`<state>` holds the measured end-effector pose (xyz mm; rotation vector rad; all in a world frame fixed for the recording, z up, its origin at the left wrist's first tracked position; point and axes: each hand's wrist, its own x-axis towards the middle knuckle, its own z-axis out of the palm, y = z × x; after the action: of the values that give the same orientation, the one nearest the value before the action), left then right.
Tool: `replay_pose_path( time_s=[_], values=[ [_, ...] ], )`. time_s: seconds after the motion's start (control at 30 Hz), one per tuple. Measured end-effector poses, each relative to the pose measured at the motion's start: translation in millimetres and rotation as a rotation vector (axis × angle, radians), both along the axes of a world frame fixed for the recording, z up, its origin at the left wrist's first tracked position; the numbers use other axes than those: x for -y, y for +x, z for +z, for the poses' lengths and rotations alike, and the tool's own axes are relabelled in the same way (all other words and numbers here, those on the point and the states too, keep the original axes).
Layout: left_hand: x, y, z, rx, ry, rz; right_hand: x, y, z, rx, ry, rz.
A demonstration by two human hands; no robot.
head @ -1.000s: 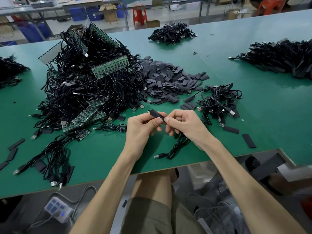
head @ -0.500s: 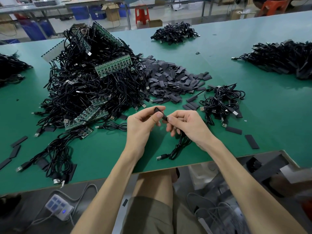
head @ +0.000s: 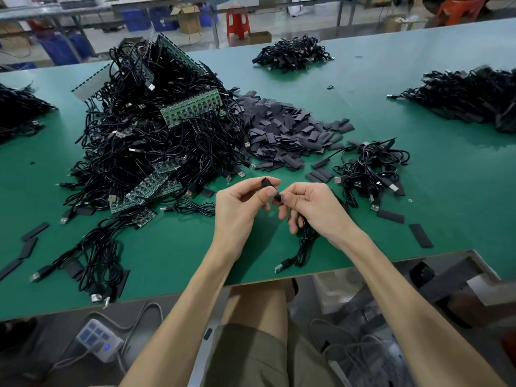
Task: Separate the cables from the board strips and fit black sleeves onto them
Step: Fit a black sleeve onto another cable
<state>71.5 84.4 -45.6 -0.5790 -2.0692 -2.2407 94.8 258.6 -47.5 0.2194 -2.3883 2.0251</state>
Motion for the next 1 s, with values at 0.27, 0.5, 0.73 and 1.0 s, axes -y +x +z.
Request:
replay_pose_path(
  time_s=[0.27,0.5,0.73,1.0],
  values=[
    [-2.9,-2.0,-2.2,0.055,0.034,0.066,1.7,-0.7,-1.8,0.017,-0.001,0.063],
    [-3.2,-2.9,-3.0,0.031,-0.021,0.031,0.8,0.4,-1.5,-0.001,-0.02,-0.004],
    [-2.1,-2.2,-3.5,0.04,-0.055,-0.002,1.7,2.6,0.1,0.001,-0.012,-0.037],
    [-3.2,-4.3,-4.7,0.14,-0.034,0.085,1.7,2.6,-0.3,-0.07,-0.038,-0.016]
  ],
)
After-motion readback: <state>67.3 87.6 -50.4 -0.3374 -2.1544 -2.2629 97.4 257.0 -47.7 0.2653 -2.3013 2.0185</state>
